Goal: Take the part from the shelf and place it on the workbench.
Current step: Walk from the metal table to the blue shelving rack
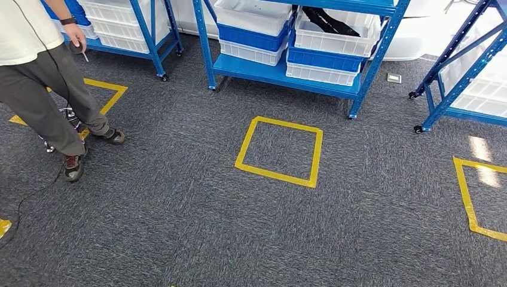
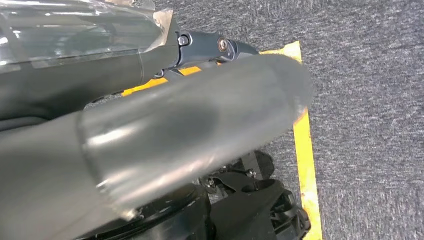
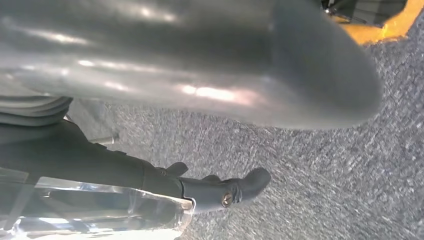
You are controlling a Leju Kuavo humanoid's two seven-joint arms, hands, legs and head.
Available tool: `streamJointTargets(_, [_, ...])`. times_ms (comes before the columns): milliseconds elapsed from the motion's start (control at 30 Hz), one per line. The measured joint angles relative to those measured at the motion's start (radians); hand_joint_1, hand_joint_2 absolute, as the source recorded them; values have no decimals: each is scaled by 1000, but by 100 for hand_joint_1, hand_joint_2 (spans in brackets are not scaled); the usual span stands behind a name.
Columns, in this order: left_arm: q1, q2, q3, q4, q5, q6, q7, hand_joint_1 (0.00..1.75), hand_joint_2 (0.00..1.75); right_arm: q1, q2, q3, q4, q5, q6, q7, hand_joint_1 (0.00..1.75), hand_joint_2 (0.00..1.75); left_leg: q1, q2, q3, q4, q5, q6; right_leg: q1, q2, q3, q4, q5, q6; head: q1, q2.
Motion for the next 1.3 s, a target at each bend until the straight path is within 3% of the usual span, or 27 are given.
streamJointTargets(133, [0, 0, 0, 0, 0, 0, 0, 0, 0, 0, 0, 0, 0, 0, 0, 0, 0, 0, 2, 0, -2, 8, -4, -2, -1, 0, 4, -2, -1, -2, 0, 0])
streamJointTargets(167, [-1, 0, 0, 0, 0, 0, 0, 0, 0, -1, 0, 0, 0, 1, 0, 0, 0, 0, 2, 0, -23, 46, -21, -5, -1, 0, 5, -2, -3, -6, -1, 0])
streamJointTargets(200, [0, 0, 0, 0, 0, 0, 0, 0, 0, -1, 0, 0, 0, 1, 0, 0, 0, 0, 2, 0, -75, 120, -42, -8, 1, 1, 11, -2, -8, -12, -1, 0])
streamJointTargets(233, [1, 0, 0, 0, 0, 0, 0, 0, 0, -1, 0, 1, 0, 1, 0, -1, 0, 0, 2, 0, -120, 166, -38, -10, 2, 2, 19, -2, -15, -19, -2, 0])
streamJointTargets(267, [3, 0, 0, 0, 0, 0, 0, 0, 0, -2, 0, 1, 0, 1, 0, -1, 0, 0, 1, 0, -153, 173, -10, -9, 3, 4, 29, -2, -25, -23, -3, 0])
streamJointTargets(300, [4, 1, 0, 0, 0, 0, 0, 0, 0, -1, 1, 2, 0, 1, 0, -1, 0, 0, -1, 2, -167, 141, 17, -4, 7, 6, 39, -1, -34, -22, -3, 0])
streamJointTargets(333, [3, 1, 0, 0, 0, 0, 0, 0, 0, -2, 2, 3, 0, 2, 0, -1, 0, 0, -2, 2, -149, 73, 50, 2, 9, 8, 44, -1, -41, -16, -4, 0])
streamJointTargets(367, [3, 2, 1, 0, 0, 0, 0, 0, 0, -2, 2, 3, 0, 2, 0, -1, 0, 0, -5, 1, -138, 33, 65, 9, 13, 9, 44, -1, -47, -10, -4, 0])
streamJointTargets(400, [3, 2, 1, 0, 0, 0, 0, 0, 0, -3, 2, 4, 0, 2, 0, -1, 0, 0, -8, 1, -139, 30, 56, 14, 17, 9, 44, -2, -51, -4, -5, 0])
streamJointTargets(500, [4, 1, 2, 0, -1, 0, -1, 0, 0, -5, -1, 5, 0, 2, 0, 0, 0, 0, -6, 0, -117, 16, 78, 31, 20, 8, 42, 21, -71, 12, -5, 0])
streamJointTargets(567, [1, 1, 2, 0, -3, 0, -2, 0, 0, -5, -1, 5, 0, 0, 0, 0, 0, 0, -5, 1, -107, 10, 79, 41, 17, 8, -5, 117, -114, 12, -4, 0])
streamJointTargets(633, [-1, 1, 2, 0, -5, 0, -2, 0, 0, -3, 0, 5, 0, -2, 0, 0, 0, 0, -7, 0, -104, 10, 73, 47, 16, 8, -79, 238, -154, 12, -4, 0])
streamJointTargets(667, [0, 1, 2, 0, -5, 0, -2, 0, 0, -2, 0, 5, 0, -3, 0, 0, 0, 0, -9, -2, -102, 10, 70, 48, 16, 8, -101, 263, -154, 16, -4, 0])
streamJointTargets(700, [0, 1, 2, 0, -6, 0, -2, 0, 0, -1, 0, 5, 0, -4, 0, 1, 0, 0, -10, -4, -98, 11, 67, 48, 16, 8, -103, 249, -135, 22, -4, 0])
streamJointTargets(767, [1, 0, 2, 0, -9, 0, -2, 0, 0, -1, -1, 5, 0, -6, 0, 2, 0, 0, -11, -7, -86, 10, 59, 45, 16, 7, -61, 128, -64, 33, -4, 0])
streamJointTargets(800, [1, 0, 2, 0, -10, 0, -1, 0, 0, -2, -1, 5, 0, -7, 0, 2, 0, 0, -13, -8, -81, 10, 54, 41, 18, 6, -37, 66, -33, 32, -4, 0])
streamJointTargets(833, [1, 0, 2, 0, -11, 0, -1, 0, 0, -2, -1, 5, 0, -7, 0, 3, 0, 0, -14, -9, -76, 10, 49, 36, 21, 6, -20, 25, -13, 25, -4, 0])
streamJointTargets(900, [1, 0, 2, 0, -11, -1, -1, 0, 0, -2, -1, 5, 0, -7, 0, 3, 0, 0, -15, -9, -71, 8, 44, 27, 28, 6, -10, 3, -3, 9, -4, 0])
streamJointTargets(1000, [0, 0, 2, 0, -10, -2, -2, 0, 0, -2, -1, 5, 0, -7, 0, 2, 0, 0, -12, -7, -71, 17, 34, 14, 17, 7, 3, -9, 1, -10, -4, 0])
streamJointTargets(1067, [0, 0, 2, 0, -10, -2, -3, 0, 0, -2, -1, 5, -1, -6, 2, 0, 0, 0, -7, -5, -106, 92, -5, 2, 8, 7, 14, -17, 0, -20, -6, 0])
streamJointTargets(1133, [1, 0, 2, 0, -10, -2, -3, 0, 0, -3, -1, 5, 0, -4, 6, 0, 0, 0, -2, -3, -175, 214, -50, -9, 9, 6, 20, -17, -4, -28, -7, 0])
streamJointTargets(1167, [2, 0, 2, 0, -10, -2, -3, 0, 0, -2, -1, 5, 0, -4, 7, 0, 0, 0, 1, -2, -202, 250, -53, -13, 9, 6, 23, -17, -7, -30, -7, 0])
streamJointTargets(1233, [3, 0, 2, 0, -10, -4, -2, 0, 0, -1, 0, 5, 0, -3, 8, 0, 0, 0, 6, 0, -210, 228, -8, -17, 8, 7, 32, -16, -14, -29, -7, 0])
streamJointTargets(1300, [2, 1, 2, 0, -10, -6, -1, 0, 0, -1, 0, 5, 0, -3, 8, 0, 0, 0, 10, 1, -170, 124, 60, -17, 7, 9, 41, -16, -21, -23, -7, 0])
